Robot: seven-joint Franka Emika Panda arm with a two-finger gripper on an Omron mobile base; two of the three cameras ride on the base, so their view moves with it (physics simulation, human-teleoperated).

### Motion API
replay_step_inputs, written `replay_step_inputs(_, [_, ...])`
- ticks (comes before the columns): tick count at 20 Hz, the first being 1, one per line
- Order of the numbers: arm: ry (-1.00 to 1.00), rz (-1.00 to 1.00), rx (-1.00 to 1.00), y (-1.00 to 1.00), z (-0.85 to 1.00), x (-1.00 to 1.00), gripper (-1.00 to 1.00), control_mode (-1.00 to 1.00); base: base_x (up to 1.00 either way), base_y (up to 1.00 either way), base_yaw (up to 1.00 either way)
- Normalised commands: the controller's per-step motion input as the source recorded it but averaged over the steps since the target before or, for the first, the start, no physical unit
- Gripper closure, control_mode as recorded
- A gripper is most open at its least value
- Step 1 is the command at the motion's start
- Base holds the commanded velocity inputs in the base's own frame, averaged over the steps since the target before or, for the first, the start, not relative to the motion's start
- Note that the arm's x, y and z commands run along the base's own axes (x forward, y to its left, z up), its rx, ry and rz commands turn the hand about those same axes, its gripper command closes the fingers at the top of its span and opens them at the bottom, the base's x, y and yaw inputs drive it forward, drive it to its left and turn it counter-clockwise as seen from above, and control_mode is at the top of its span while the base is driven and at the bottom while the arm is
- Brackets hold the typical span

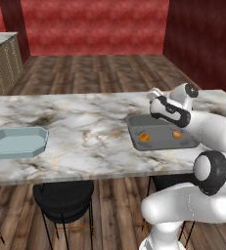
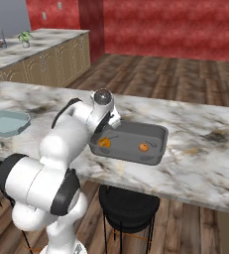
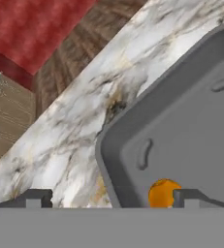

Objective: Place the cold items (tangerine and orange) from the fridge in one tupperware on the dining counter. Place the warm items (kebab skewer and hot dog) in the stove area in another tupperware.

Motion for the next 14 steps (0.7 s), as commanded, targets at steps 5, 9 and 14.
replay_step_inputs(5, [0.33,0.19,-0.14,-0.40,0.72,-1.00,-1.00,-1.00,0.00,0.00,0.00])
replay_step_inputs(9, [0.51,0.08,-0.41,-0.21,0.27,-1.00,-1.00,-1.00,0.00,0.00,0.00])
replay_step_inputs(14, [0.52,0.05,-0.50,0.05,-0.02,-1.00,-1.00,-1.00,0.00,0.00,0.00])
